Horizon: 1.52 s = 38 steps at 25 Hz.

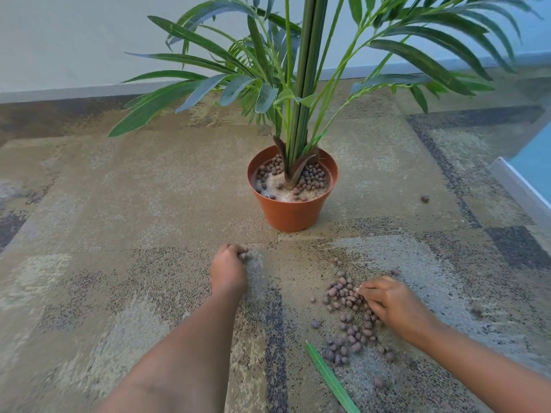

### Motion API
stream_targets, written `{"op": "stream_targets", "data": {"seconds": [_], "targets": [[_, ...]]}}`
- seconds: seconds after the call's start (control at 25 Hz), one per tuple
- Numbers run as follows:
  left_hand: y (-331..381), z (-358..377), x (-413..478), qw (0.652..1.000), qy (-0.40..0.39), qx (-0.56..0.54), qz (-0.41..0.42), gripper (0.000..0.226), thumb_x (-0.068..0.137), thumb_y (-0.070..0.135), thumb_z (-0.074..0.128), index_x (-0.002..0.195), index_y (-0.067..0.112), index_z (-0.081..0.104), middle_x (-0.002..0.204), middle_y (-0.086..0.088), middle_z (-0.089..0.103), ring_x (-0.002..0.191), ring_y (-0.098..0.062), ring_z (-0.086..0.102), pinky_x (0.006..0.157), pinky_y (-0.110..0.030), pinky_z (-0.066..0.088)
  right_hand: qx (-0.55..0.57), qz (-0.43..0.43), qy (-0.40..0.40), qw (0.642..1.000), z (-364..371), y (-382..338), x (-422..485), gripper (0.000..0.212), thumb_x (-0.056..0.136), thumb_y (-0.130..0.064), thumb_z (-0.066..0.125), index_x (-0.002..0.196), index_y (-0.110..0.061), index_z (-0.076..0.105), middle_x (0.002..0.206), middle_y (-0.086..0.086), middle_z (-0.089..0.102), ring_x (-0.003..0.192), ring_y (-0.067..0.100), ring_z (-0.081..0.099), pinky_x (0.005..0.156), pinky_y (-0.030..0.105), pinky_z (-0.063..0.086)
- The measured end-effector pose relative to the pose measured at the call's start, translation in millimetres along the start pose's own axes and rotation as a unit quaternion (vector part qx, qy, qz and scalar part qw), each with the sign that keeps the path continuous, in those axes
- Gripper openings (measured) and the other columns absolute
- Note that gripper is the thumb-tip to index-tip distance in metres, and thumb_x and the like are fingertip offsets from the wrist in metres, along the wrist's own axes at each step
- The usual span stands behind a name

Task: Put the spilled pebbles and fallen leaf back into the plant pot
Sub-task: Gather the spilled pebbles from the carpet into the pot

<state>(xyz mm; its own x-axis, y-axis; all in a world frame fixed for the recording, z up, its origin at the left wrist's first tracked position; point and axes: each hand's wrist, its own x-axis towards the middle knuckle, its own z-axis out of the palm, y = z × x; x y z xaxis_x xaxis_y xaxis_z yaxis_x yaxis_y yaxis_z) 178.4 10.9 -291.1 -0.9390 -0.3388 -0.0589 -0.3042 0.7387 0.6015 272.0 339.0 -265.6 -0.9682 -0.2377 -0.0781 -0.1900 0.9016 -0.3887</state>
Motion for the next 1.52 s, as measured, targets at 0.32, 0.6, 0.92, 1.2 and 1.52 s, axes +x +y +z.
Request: {"op": "stream_targets", "data": {"seconds": [0.32,0.6,0.92,1.2,1.52], "targets": [[8,-2,-3,0.995,-0.026,0.090,0.029,0.043,0.094,0.012,0.055,0.136,0.019,0.047,0.122,-0.004,0.057,0.106,-0.015,0.050,0.091,-0.029,0.044,0.027,0.093,-0.010,0.995,-11,7,-16,0.027,0.091,-0.011,0.061,0.116,-0.017,0.068,0.104,-0.002,0.068,0.088,0.004,0.062,0.077,-0.002,0.039],[19,-1,2,0.970,-0.098,0.167,0.146,0.029,0.091,0.030,0.063,0.118,0.020,0.067,0.115,-0.003,0.056,0.103,-0.019,0.052,0.095,-0.037,0.052,0.051,0.101,-0.090,0.989,-1,-26,-12,0.054,0.085,-0.047,0.058,0.135,-0.030,0.048,0.122,-0.010,0.050,0.100,0.004,0.054,0.099,0.029,0.045],[15,9,-24,0.959,-0.065,0.201,0.188,0.028,0.089,0.008,0.066,0.116,0.011,0.065,0.118,-0.004,0.062,0.110,-0.021,0.049,0.102,-0.034,0.044,0.040,-0.048,-0.119,0.991,30,-78,-1,0.043,0.090,-0.041,0.057,0.132,-0.036,0.049,0.116,-0.013,0.046,0.098,0.003,0.049,0.092,0.022,0.048],[37,24,-97,0.966,-0.125,0.055,0.219,0.023,0.083,0.012,0.068,0.104,0.020,0.069,0.104,0.013,0.059,0.095,-0.007,0.046,0.093,-0.023,0.049,0.063,-0.057,-0.140,0.987,29,-83,5,0.030,0.089,-0.032,0.062,0.119,-0.028,0.061,0.115,-0.013,0.047,0.104,0.004,0.049,0.102,0.018,0.039],[58,30,-126,0.943,-0.219,0.090,0.232,0.030,0.097,0.019,0.054,0.125,0.025,0.061,0.124,0.004,0.048,0.111,-0.015,0.043,0.102,-0.029,0.045,0.100,-0.045,-0.151,0.982,0,-62,8,0.008,0.094,-0.022,0.055,0.091,-0.024,0.061,0.092,-0.006,0.055,0.069,-0.005,0.049,0.062,0.012,0.040]]}}
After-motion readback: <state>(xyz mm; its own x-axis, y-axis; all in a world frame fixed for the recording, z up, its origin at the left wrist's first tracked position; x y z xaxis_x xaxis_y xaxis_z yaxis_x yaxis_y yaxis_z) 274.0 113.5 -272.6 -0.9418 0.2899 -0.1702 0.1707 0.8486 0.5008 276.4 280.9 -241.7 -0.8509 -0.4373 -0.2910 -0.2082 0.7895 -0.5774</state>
